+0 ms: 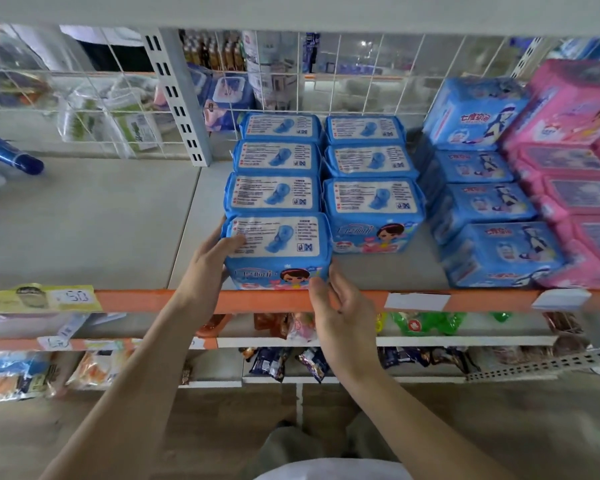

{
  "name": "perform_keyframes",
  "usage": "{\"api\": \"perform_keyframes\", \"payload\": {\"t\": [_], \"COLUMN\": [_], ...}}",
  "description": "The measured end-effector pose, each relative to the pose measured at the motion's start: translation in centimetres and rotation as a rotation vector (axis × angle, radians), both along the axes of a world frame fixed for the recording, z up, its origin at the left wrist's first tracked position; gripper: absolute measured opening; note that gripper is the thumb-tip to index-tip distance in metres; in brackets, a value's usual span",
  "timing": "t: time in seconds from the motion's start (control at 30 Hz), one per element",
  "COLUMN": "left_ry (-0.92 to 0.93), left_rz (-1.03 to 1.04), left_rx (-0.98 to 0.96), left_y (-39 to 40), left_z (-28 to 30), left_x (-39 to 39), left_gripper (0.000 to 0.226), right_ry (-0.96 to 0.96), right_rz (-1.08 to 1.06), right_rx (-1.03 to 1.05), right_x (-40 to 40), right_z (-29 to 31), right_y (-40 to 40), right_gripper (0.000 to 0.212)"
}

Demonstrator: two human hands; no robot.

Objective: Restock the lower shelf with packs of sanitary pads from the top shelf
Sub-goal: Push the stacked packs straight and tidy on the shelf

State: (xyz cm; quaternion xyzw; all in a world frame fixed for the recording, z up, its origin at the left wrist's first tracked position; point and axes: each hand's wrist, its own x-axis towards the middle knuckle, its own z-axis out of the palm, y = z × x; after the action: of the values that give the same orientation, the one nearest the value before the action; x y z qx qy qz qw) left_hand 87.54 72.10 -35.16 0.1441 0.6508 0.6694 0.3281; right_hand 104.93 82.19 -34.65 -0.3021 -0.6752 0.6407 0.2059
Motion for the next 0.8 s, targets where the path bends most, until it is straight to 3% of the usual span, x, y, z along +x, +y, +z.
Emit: {"api": "perform_keyframes", "payload": {"t": [0.4, 0.53, 0.6, 0.67, 0.8], "left_ry": [0.049, 0.092, 0.112, 0.104, 0.131], "left_rz": [0.012, 0.02, 0.027, 0.068, 0.078], "left_rx": [-0.046, -0.003, 0.006, 0.006, -0.006], "left_y": [-0.7, -0.7, -0.3, 0.2, 0.3], "left_z": [0.7, 0.8, 0.8, 0.8, 0.8], "left_x": [-0.5, -0.2, 0.6, 1.2, 1.5], "left_gripper": [0.059, 0.06, 0.05, 0.05, 0.055], "right_ry": [-0.109, -0.007, -0.048, -0.175, -0.19], "right_rz": [0.032, -0.371, -0.488, -0.423, -0.329], "right_rx": [0.062, 0.218, 0.171, 0.172, 0.339], "right_x": [0.3, 1.7, 1.5, 0.7, -0.1], "right_z": [2.3, 2.5, 2.3, 2.1, 1.2], "right_y": [1.1, 6.3, 9.5, 11.5, 11.8], "right_gripper": [0.039, 0.046, 0.059, 0.067, 0.049]}}
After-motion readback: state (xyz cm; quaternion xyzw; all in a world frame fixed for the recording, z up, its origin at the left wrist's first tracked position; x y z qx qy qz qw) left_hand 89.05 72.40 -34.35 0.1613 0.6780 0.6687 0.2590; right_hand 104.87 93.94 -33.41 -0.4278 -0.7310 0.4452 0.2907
